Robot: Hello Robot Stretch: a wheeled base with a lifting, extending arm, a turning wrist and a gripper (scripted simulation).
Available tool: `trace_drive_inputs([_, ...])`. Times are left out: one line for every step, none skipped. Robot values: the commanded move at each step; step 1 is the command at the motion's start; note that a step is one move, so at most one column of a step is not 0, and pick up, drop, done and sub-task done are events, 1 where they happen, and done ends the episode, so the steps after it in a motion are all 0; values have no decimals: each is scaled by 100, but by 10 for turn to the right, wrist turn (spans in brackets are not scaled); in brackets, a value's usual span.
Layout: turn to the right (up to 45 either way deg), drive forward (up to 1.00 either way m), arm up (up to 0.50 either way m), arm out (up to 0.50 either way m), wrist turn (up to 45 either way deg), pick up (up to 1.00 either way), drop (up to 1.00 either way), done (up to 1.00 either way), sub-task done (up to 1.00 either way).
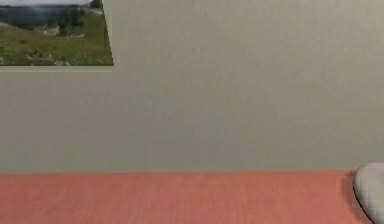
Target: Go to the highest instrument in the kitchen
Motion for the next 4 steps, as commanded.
trace_drive_inputs([-450,0,0,0,0,0,0,0,0])
trace_drive_inputs([-420,0,0,0,0,0,0,0,0])
trace_drive_inputs([0,10,0,0,0,0,0,0,0])
trace_drive_inputs([-120,0,0,0,0,0,0,0,0])
